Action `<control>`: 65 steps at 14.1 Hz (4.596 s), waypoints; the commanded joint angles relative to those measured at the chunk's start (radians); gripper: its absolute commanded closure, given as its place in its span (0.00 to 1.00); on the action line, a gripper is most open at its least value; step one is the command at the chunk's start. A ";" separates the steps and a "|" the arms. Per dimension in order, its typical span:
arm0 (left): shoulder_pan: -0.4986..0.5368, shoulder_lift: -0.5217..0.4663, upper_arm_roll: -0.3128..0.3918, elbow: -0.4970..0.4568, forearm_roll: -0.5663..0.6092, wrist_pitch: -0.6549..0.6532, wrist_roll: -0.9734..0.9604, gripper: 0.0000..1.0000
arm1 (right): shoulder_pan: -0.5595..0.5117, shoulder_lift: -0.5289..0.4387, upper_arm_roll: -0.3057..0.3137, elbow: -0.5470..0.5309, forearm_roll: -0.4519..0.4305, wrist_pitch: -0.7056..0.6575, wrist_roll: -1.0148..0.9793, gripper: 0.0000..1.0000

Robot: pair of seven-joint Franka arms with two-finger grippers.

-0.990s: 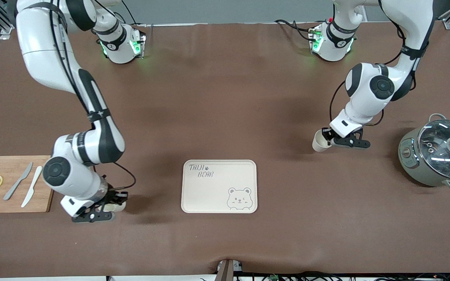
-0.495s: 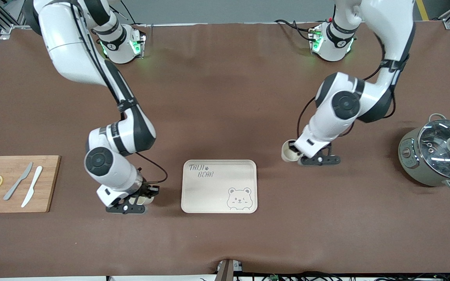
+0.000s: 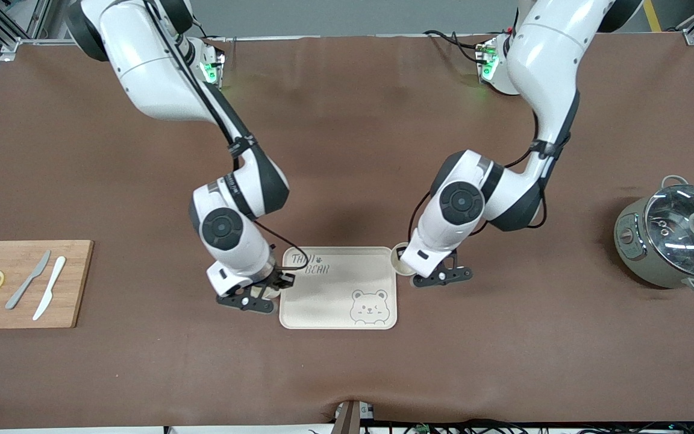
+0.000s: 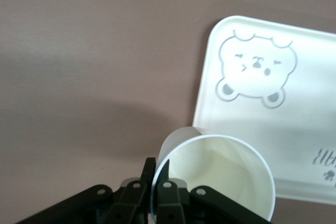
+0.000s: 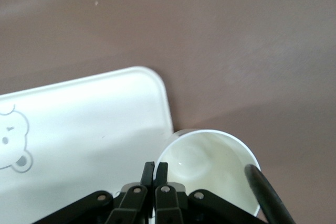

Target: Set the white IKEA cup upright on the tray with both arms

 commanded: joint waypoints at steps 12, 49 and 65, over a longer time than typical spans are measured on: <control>-0.145 0.196 0.106 0.155 0.022 0.260 -0.117 1.00 | 0.120 0.141 -0.065 0.172 -0.017 -0.009 0.231 0.84; 0.060 -0.206 0.219 0.119 -0.011 -0.254 0.411 0.00 | -0.326 -0.357 -0.053 -0.036 0.030 -0.354 -0.485 0.00; 0.261 -0.510 0.207 -0.047 -0.132 -0.416 0.748 0.00 | -0.434 -0.873 -0.059 -0.524 0.048 -0.354 -0.666 0.00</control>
